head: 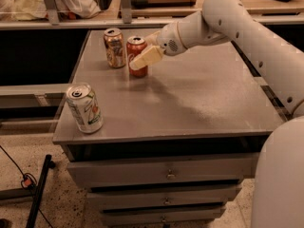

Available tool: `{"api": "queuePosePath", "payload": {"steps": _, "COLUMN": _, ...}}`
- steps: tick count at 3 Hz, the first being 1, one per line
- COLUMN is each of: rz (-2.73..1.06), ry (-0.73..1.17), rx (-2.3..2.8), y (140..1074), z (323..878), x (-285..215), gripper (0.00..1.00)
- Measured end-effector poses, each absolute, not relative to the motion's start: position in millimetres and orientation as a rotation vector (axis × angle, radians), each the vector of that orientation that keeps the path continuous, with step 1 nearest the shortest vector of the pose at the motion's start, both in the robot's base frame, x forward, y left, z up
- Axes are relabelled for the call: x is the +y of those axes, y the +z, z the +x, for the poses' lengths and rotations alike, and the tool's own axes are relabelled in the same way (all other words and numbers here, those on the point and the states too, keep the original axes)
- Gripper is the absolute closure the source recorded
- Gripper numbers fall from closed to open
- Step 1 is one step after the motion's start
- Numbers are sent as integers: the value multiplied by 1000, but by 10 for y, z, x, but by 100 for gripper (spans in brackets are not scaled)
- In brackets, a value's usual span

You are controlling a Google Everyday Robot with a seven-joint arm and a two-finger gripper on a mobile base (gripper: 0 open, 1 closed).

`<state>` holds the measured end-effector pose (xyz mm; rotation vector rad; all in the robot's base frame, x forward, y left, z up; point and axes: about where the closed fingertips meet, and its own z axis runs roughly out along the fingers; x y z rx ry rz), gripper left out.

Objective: Move coke can near orange can

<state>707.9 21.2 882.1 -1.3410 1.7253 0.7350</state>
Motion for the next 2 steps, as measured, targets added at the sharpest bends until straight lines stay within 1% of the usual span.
{"api": "queuePosePath", "payload": {"steps": 1, "rz": -1372, "ry": 683, "rx": 1720, "y": 9083, "z": 6998, "x": -81, "gripper": 0}}
{"api": "queuePosePath", "payload": {"steps": 2, "rz": -1378, "ry": 685, "rx": 1718, "y": 9092, "z": 6985, "x": -82, "gripper": 0}}
